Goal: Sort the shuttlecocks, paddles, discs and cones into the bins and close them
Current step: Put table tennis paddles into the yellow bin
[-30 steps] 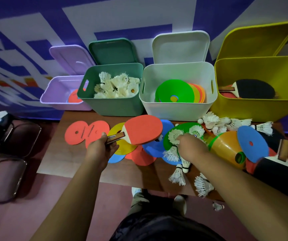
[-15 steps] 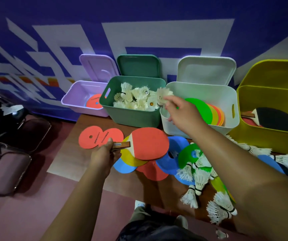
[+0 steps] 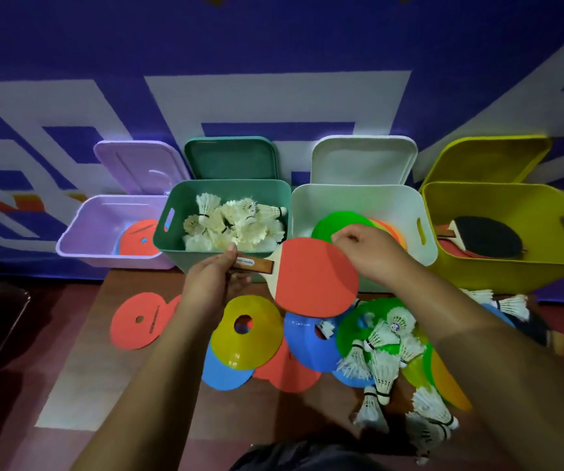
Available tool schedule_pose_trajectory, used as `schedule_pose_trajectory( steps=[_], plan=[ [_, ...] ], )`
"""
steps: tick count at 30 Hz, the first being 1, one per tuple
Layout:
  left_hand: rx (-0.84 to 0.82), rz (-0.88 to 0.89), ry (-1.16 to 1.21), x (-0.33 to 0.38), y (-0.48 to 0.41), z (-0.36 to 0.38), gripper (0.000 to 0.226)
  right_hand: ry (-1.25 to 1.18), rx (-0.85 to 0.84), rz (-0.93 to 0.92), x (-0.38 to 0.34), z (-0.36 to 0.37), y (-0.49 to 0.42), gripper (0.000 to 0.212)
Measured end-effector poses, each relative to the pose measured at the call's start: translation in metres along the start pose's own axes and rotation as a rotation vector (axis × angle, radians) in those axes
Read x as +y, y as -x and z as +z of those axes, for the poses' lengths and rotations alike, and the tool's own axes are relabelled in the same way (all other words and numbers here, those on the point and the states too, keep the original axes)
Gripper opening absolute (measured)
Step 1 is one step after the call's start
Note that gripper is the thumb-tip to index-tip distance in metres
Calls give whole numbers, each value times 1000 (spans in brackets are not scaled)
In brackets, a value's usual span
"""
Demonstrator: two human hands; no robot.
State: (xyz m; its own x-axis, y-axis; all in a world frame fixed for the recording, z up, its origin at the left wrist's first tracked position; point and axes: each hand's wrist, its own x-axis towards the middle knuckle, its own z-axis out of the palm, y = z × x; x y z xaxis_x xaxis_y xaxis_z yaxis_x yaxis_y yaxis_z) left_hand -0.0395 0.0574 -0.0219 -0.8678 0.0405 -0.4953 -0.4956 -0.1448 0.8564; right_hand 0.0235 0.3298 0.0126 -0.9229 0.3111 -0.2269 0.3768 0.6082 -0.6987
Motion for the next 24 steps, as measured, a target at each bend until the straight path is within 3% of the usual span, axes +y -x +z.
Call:
schedule_pose_trajectory(
  steps=[6, 10, 13, 18, 21, 24],
  plan=[
    [-208, -49, 53, 20, -32, 64, 30, -141, 211, 224, 29, -42, 15, 29],
    [-275, -112, 97, 22, -41, 112, 28, -577, 291, 412, 53, -57, 34, 43],
    [-404, -142, 43, 13, -39, 148, 22, -742, 462, 477, 70, -69, 46, 41],
    [-529, -246, 74, -5, -24, 202, 14, -888, 681, 538, 113, -91, 69, 24],
    [-594, -266, 56, -19, -14, 232, 18, -1101, 778, 515, 145, -114, 72, 8],
    [-594, -262, -7, -33, -2, 255, 22, -1166, 818, 505, 169, -140, 69, 23]
  ],
)
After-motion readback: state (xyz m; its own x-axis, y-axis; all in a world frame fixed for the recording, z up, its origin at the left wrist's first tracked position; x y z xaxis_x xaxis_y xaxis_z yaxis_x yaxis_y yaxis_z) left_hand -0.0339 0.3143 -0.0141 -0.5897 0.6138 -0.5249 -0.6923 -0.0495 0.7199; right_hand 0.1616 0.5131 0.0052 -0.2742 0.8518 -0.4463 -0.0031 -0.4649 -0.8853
